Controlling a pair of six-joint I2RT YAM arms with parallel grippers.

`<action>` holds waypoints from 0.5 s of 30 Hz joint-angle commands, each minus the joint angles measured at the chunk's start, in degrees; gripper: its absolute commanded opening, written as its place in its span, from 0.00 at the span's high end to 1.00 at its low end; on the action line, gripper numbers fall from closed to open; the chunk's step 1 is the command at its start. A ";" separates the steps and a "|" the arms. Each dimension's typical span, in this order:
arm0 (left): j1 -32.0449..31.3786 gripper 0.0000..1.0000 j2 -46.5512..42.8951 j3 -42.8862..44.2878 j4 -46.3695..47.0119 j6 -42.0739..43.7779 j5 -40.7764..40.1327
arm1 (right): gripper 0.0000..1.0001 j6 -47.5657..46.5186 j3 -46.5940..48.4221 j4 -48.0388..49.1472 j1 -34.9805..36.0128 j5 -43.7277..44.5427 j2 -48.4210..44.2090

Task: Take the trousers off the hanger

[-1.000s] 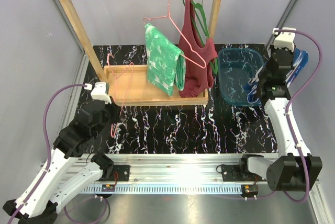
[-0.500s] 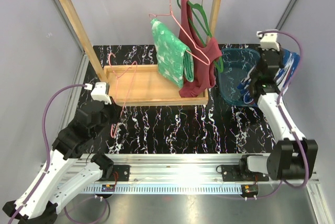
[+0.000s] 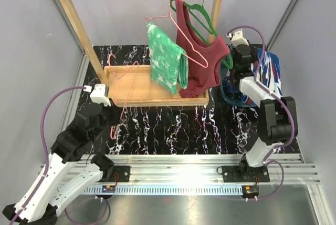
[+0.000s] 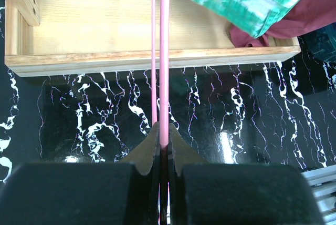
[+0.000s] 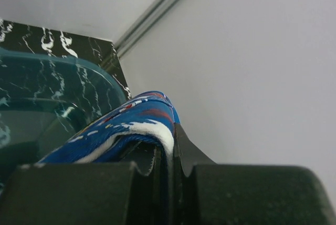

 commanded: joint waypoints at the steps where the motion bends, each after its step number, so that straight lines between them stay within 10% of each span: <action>1: 0.14 1.00 -0.28 -0.19 3.47 0.92 1.40 | 1.00 1.76 7.38 7.01 1.41 2.38 1.53; 15: 0.23 1.00 -0.28 -0.45 3.29 0.48 0.97 | 0.95 11.52 17.15 -3.54 2.56 3.08 13.04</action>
